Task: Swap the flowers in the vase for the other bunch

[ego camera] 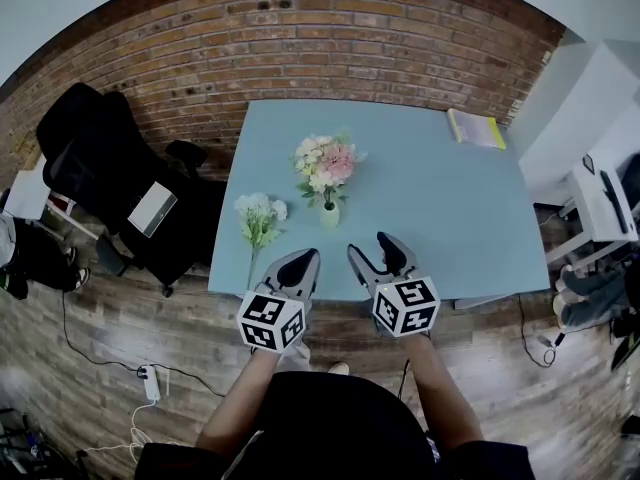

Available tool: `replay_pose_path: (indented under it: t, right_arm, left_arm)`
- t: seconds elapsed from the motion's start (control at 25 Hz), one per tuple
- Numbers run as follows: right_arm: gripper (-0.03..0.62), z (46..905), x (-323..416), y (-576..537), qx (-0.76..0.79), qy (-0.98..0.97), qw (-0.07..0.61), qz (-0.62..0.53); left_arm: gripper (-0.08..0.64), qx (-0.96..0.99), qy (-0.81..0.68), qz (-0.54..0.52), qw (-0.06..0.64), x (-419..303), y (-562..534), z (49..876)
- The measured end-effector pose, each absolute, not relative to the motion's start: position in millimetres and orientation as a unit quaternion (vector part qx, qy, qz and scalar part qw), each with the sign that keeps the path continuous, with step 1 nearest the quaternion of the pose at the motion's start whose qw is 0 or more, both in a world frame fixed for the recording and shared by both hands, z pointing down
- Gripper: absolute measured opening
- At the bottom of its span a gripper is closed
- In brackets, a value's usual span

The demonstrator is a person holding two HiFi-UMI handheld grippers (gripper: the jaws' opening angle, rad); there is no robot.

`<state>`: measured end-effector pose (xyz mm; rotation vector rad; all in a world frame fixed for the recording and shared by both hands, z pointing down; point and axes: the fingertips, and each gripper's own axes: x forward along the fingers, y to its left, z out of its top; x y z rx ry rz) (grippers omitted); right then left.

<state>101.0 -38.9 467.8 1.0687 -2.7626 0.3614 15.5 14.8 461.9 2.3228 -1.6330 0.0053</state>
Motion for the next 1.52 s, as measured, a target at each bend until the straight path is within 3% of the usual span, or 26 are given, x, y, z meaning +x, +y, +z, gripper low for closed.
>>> replay_pose_path:
  t: [0.2,0.44,0.64,1.52]
  right_arm:
    - [0.158,466.1,118.0,-20.0,0.371,-0.919,0.076,0.111]
    - [0.041,461.4,137.9,-3.0,0.381,-0.917,0.075,0.092]
    - [0.015,464.6,141.4,7.3,0.374,-0.92,0.077,0.091]
    - [0.012,444.3,133.4,27.1,0.356,-0.929,0.045,0.086]
  left_arm:
    - [0.008,0.808,-0.571,0.004,0.147,26.5,35.9,462.2]
    - [0.008,0.805,-0.576,0.006,0.141,38.4,56.2,457.8]
    - [0.008,0.799,-0.584,0.002,0.141,37.3,69.1,457.9]
    - [0.008,0.811,-0.567,-0.006,0.148,36.2,70.4,452.3]
